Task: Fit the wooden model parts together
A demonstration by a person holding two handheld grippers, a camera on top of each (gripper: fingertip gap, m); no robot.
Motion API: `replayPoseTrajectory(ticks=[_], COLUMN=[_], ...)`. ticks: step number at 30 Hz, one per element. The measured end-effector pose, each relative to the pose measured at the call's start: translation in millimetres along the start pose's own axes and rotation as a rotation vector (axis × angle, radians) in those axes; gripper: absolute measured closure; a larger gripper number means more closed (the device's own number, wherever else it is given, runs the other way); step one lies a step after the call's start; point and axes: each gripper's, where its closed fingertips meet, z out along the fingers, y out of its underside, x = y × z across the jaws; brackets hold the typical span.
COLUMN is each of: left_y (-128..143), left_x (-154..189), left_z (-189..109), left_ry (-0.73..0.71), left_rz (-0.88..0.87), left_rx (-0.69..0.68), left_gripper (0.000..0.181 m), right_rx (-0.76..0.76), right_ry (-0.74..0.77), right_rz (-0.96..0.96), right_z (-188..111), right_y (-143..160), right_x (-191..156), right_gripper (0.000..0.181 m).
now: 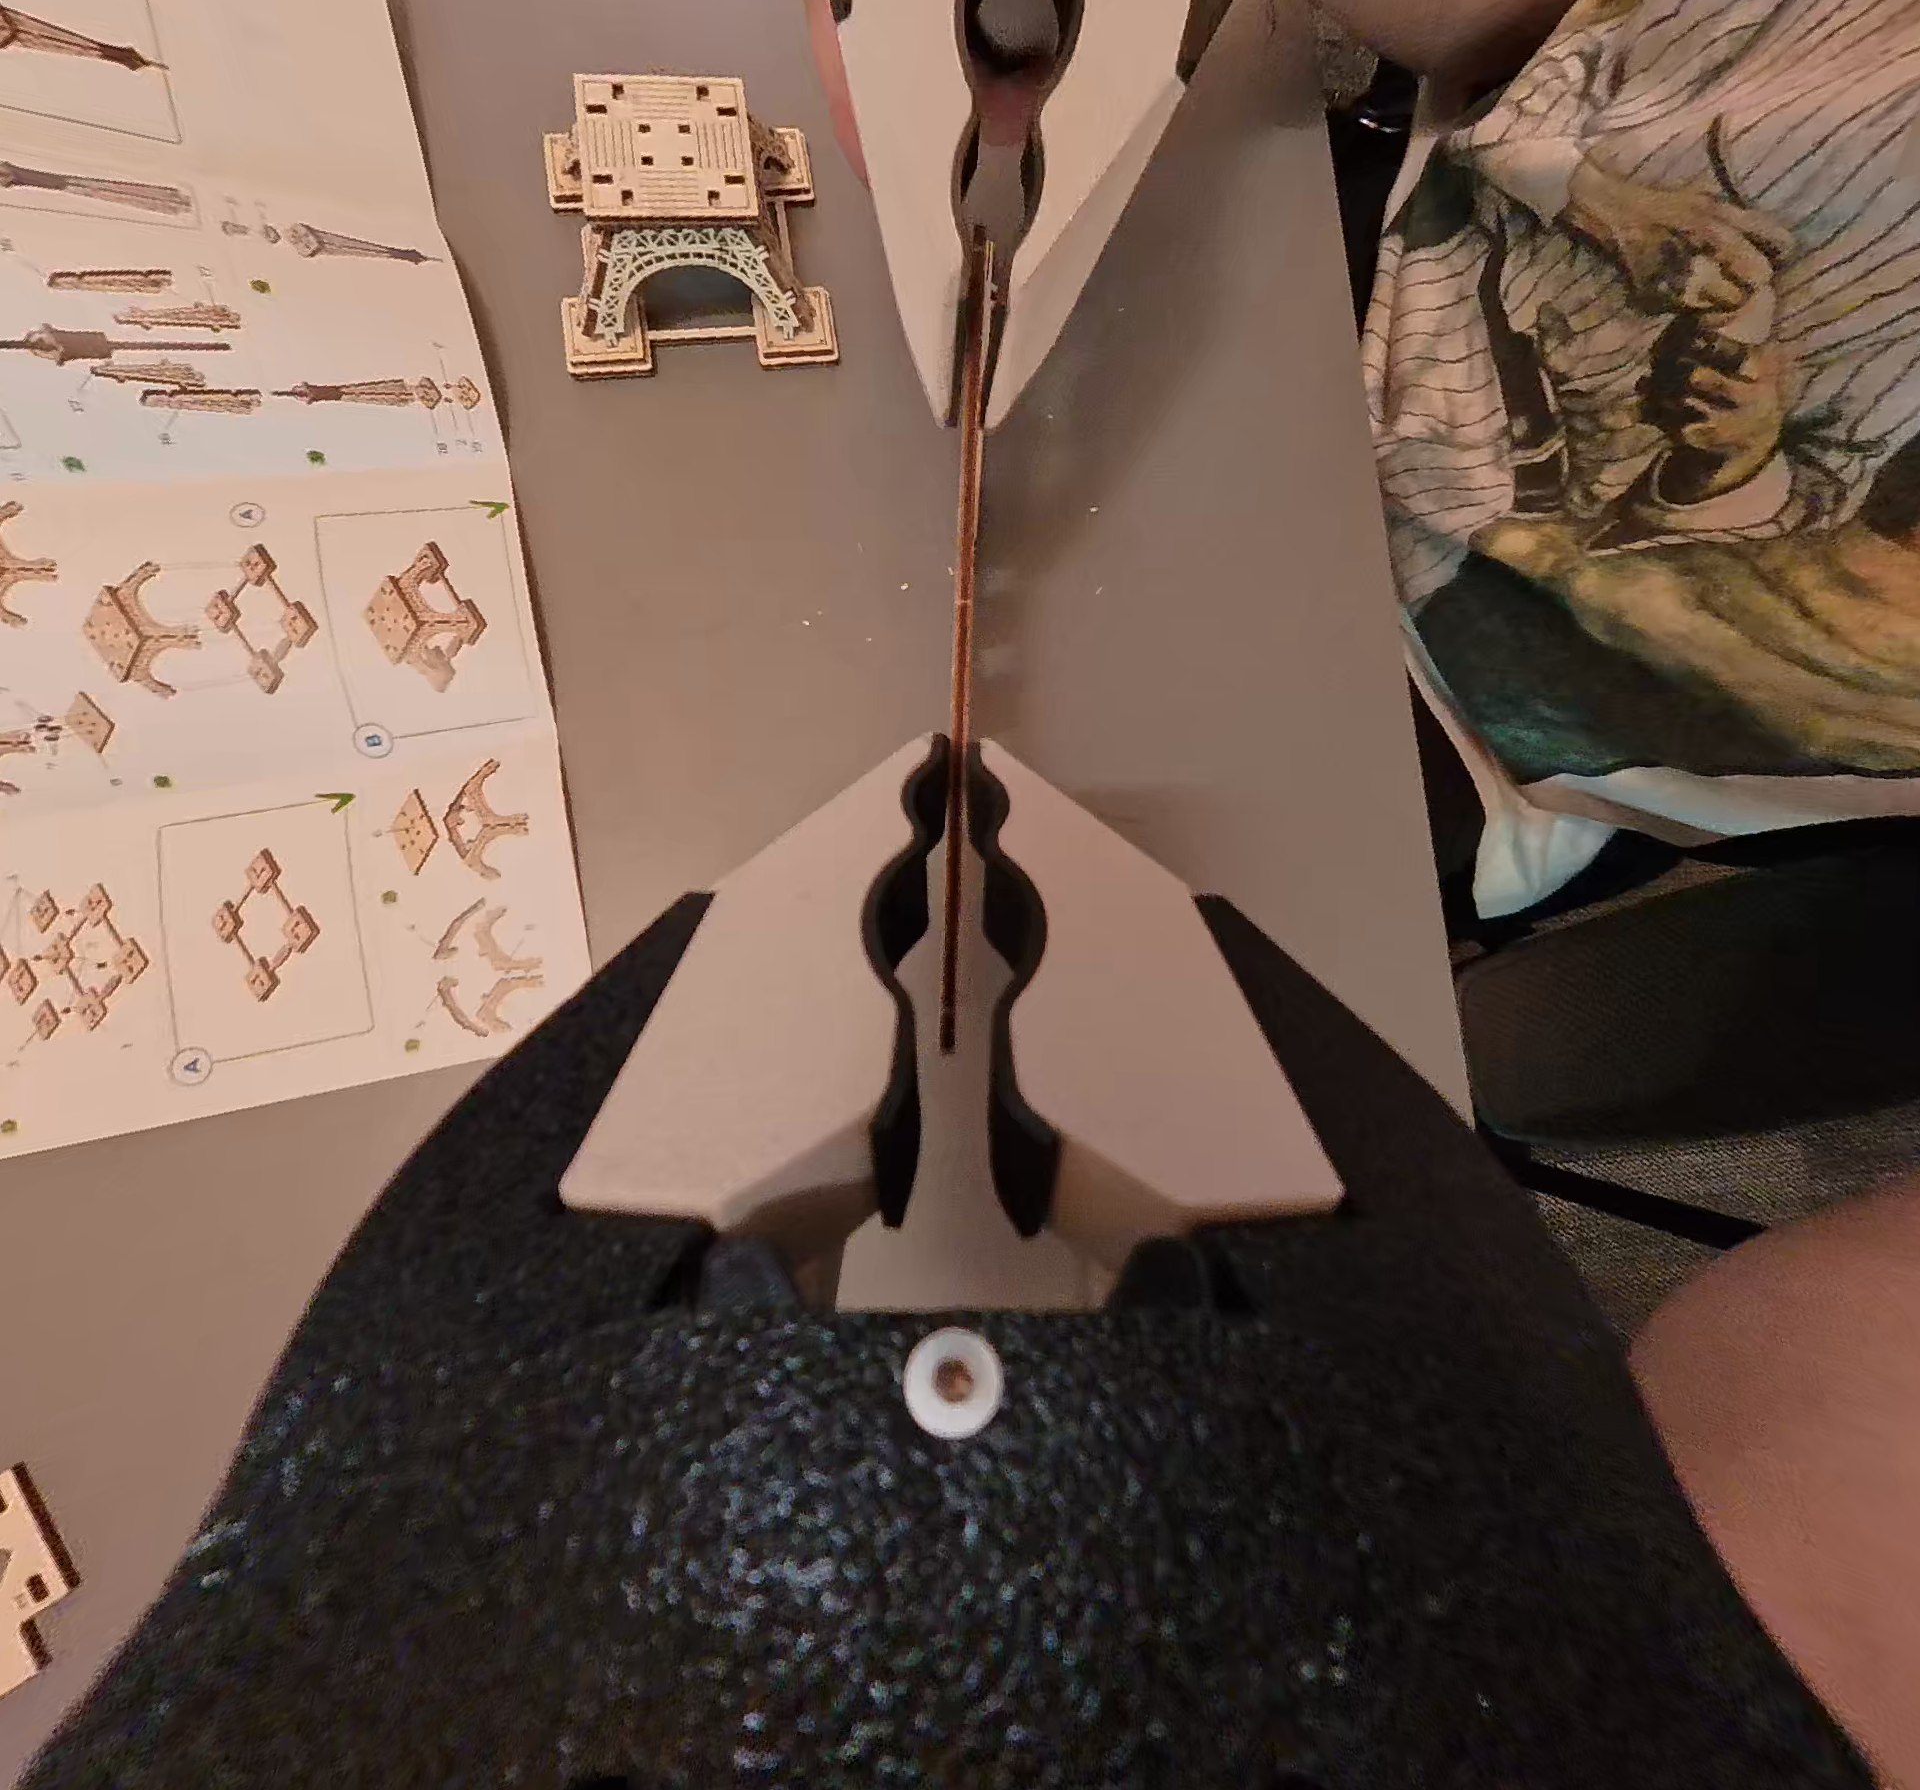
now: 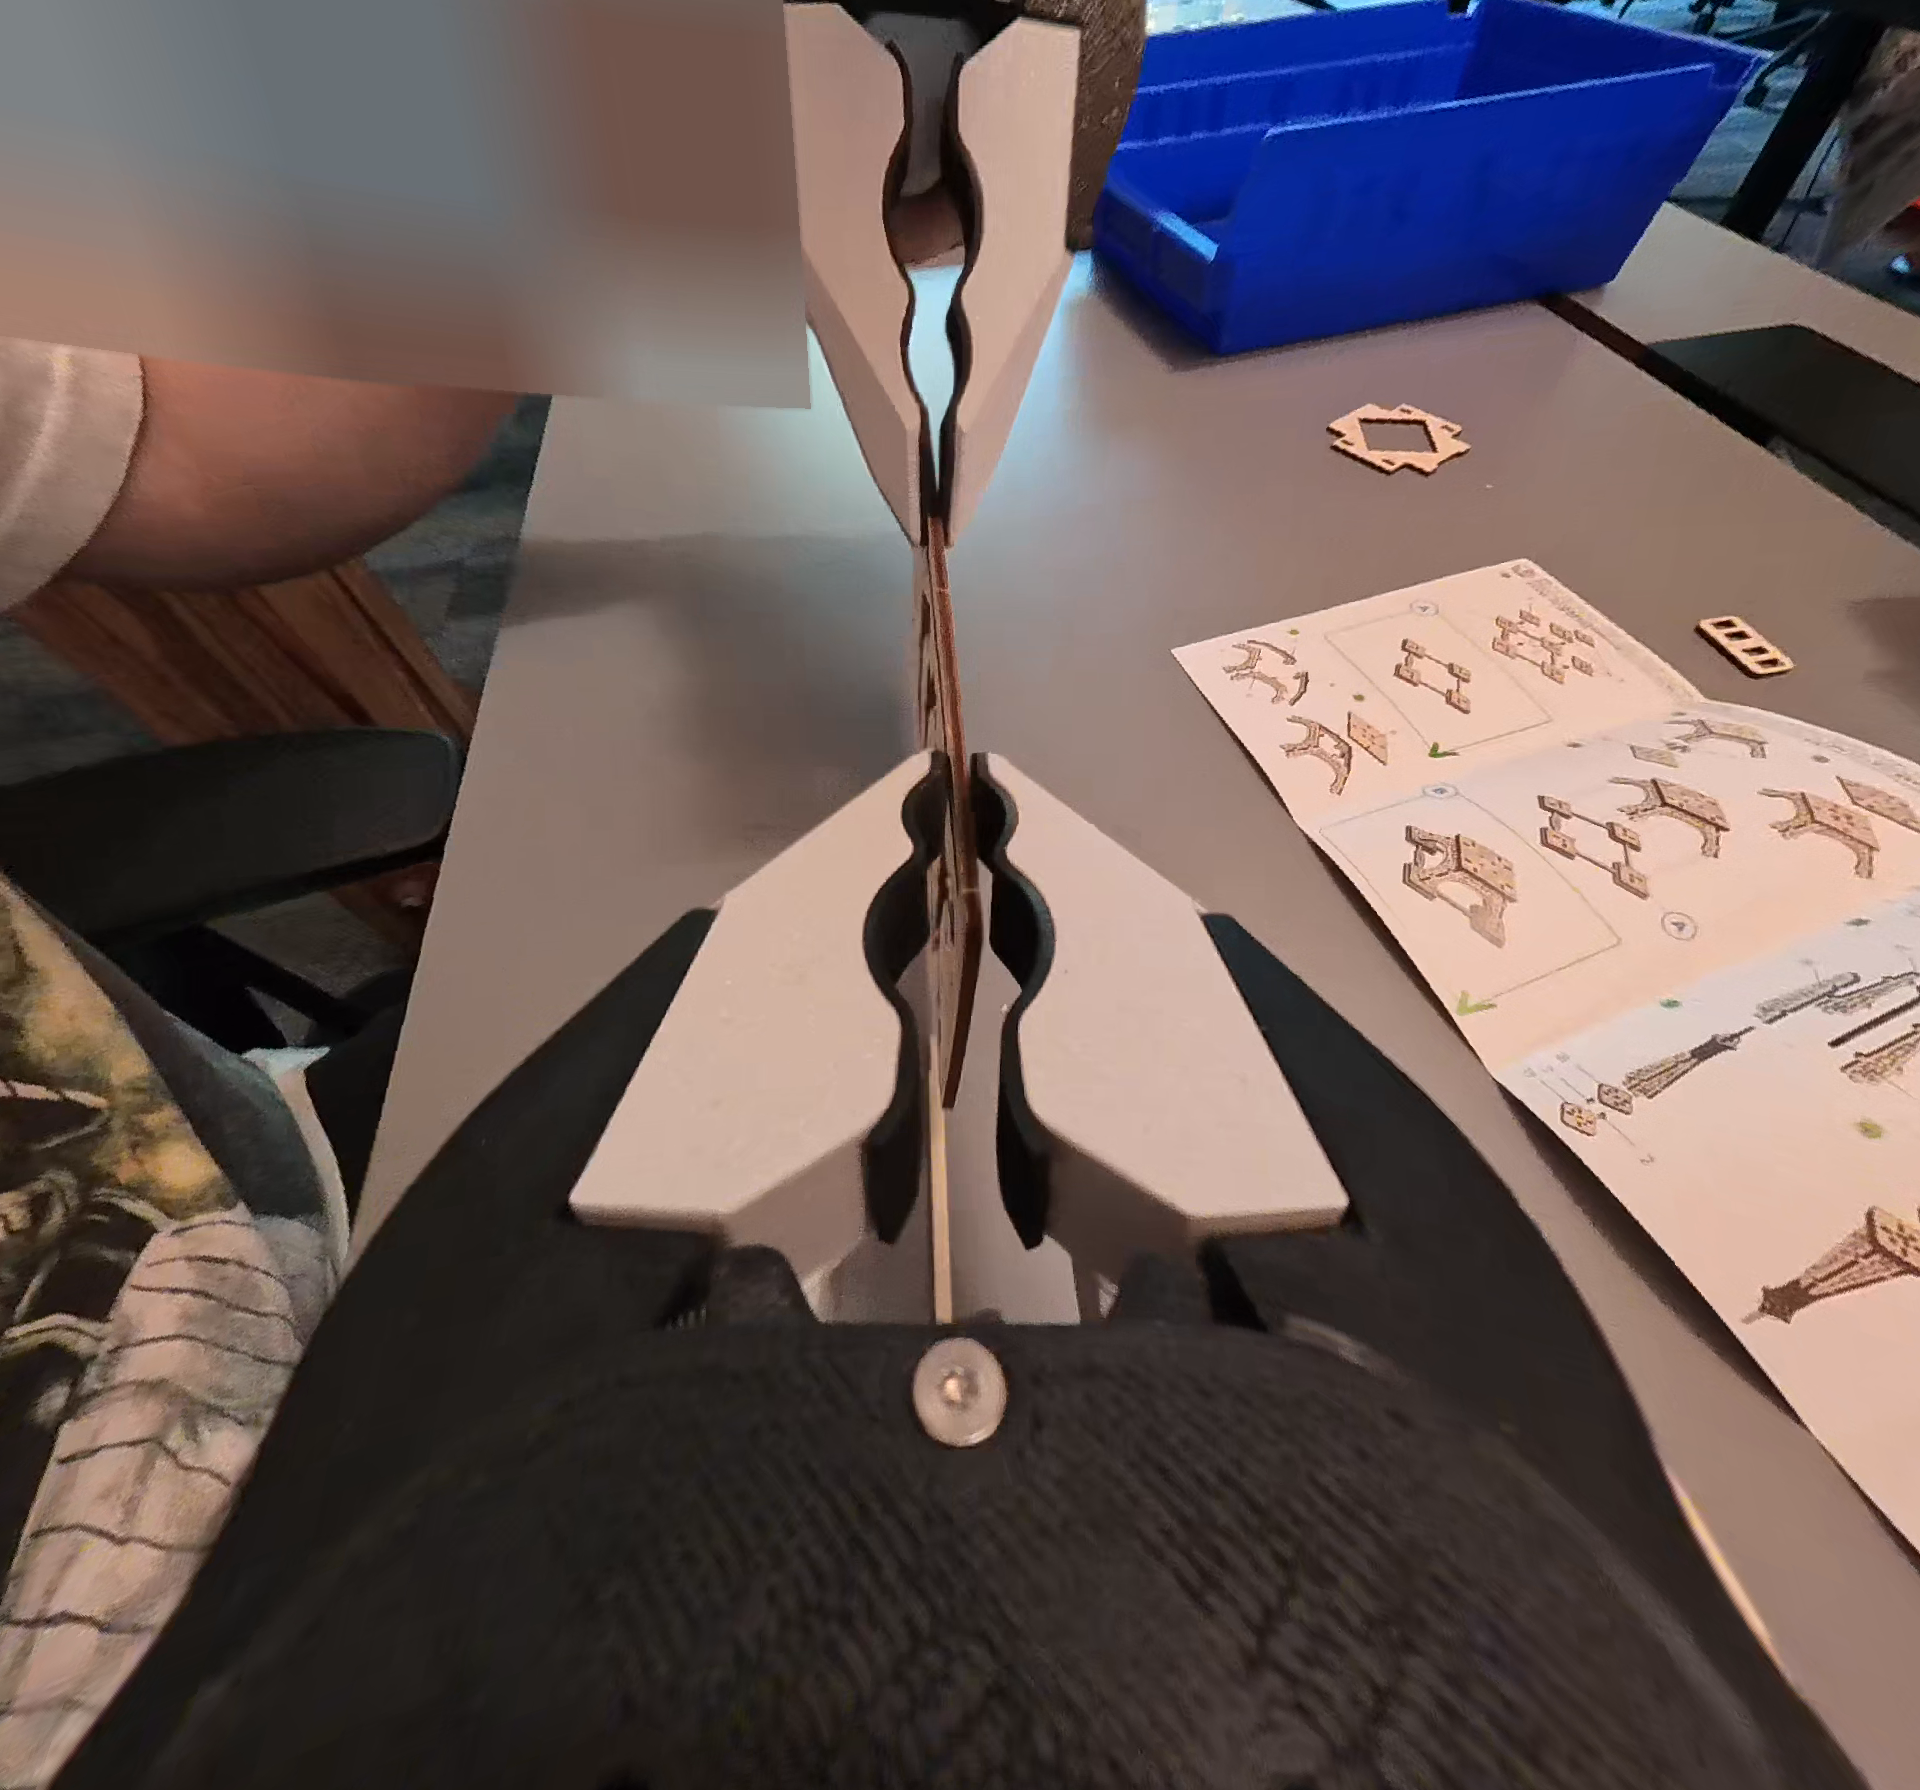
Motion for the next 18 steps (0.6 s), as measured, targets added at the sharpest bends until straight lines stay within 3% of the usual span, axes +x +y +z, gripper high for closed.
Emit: replayPoseTrajectory(ticks=[1,8,11,13,18], left_y=[0.2,-17.4,-39.1,-47.5,-30.9], left_x=[-1.2,-7.4,-7.4,-13.5,-21.1], left_z=[-0.2,-8.6,-24.3,-42.1,-75.1], left_ry=[-0.004,-0.100,-0.161,-0.258,-0.470], left_rz=[0.000,0.077,0.056,0.002,-0.225], left_rx=[0.003,0.158,0.347,0.505,0.890], left_gripper=[0.181,0.177,0.144,0.131,0.133], right_rx=[-0.009,0.094,0.176,0.262,0.531], right_ry=[-0.004,-0.010,0.017,0.032,0.018], right_rz=[-0.001,0.055,0.114,0.175,0.378], right_z=[0.6,-8.1,-17.5,-27.1,-57.1], right_y=[0.9,-10.4,-18.8,-26.8,-45.7], right_x=[0.1,2.4,11.3,18.0,30.1], right_gripper=[0.181,0.181,0.181,0.181,0.181])
